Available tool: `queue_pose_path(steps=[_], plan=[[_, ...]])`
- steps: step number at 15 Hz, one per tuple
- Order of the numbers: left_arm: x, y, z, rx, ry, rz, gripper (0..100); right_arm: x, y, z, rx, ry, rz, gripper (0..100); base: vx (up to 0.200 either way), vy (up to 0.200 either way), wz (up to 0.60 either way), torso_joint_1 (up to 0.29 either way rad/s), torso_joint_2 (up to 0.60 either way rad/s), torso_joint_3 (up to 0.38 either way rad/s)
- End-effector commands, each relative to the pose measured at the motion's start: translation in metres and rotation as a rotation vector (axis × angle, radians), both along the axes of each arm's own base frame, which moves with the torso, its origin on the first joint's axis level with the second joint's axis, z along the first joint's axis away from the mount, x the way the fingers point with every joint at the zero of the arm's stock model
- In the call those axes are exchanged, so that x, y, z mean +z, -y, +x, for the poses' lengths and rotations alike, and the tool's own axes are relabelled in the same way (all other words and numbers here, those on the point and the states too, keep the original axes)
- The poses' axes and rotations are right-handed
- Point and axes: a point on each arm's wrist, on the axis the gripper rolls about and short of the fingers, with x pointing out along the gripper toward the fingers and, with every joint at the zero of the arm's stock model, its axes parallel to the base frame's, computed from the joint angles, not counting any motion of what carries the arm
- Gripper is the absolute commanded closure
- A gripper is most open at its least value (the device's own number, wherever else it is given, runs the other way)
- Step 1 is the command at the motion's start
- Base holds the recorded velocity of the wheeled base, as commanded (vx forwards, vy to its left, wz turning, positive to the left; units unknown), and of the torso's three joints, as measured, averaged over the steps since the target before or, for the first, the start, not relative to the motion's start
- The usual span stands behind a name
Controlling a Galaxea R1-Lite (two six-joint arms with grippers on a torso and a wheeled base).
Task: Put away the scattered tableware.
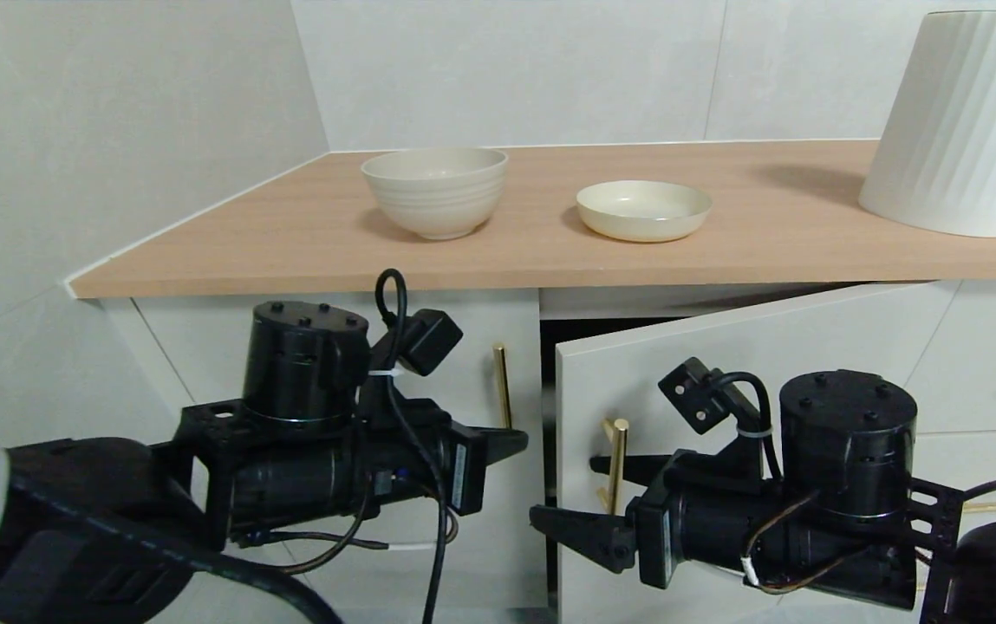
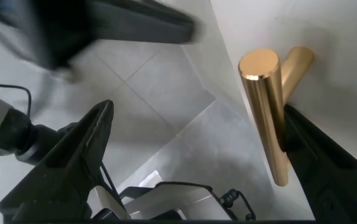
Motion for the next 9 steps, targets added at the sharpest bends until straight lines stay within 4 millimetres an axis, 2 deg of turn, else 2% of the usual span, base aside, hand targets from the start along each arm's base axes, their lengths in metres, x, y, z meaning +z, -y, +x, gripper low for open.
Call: queue_pose_path(steps=[1,4,9], plan=[[-0.026,0.013,0.016,0.007,-0.035,-0.003,100,0.002,-0.002,-0.008,0.027,0.004,0.004,0,0.0,0.0,0.0,0.0,0.0,0.0],[-0.034,0.019,0.027,0.022,-0.003,-0.047,100,0.001,-0.003,-0.008,0.028,0.002,0.002,0,0.0,0.0,0.0,0.0,0.0,0.0],[-0.026,0.031,0.044,0.022,0.04,-0.094,100,0.0,-0.002,-0.009,0.028,-0.001,-0.002,0,0.0,0.0,0.0,0.0,0.0,0.0]])
